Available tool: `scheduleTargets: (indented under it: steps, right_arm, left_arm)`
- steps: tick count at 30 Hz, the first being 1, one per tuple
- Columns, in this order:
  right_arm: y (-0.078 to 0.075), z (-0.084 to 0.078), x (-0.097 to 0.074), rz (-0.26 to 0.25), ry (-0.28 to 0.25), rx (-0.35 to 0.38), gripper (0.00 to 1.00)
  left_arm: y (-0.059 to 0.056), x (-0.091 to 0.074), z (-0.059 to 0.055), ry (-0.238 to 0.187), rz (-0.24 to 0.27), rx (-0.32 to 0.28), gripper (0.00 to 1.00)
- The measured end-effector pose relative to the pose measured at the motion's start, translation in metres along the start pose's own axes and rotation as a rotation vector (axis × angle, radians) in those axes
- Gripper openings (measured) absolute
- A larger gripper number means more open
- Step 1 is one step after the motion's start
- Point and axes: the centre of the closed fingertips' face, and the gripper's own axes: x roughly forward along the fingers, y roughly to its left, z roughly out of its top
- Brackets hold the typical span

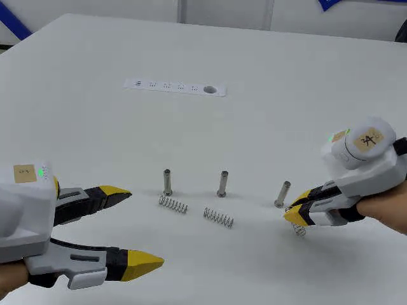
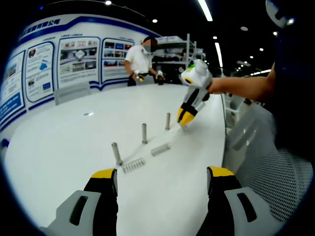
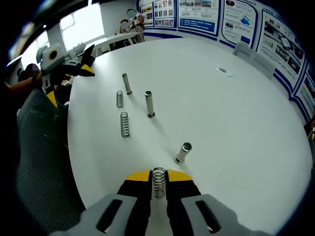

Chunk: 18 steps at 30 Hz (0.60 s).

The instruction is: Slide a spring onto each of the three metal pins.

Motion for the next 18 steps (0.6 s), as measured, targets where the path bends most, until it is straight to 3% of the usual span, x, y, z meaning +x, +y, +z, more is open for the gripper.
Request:
scheduleTargets:
  steps: [18]
  right_arm:
    - [0.001,-0.003,-0.011,-0.018,-0.035,0.031,0.12]
  left_arm:
    - [-0.001,0.0,0.001,-0.002,-0.002,0.005,0.75]
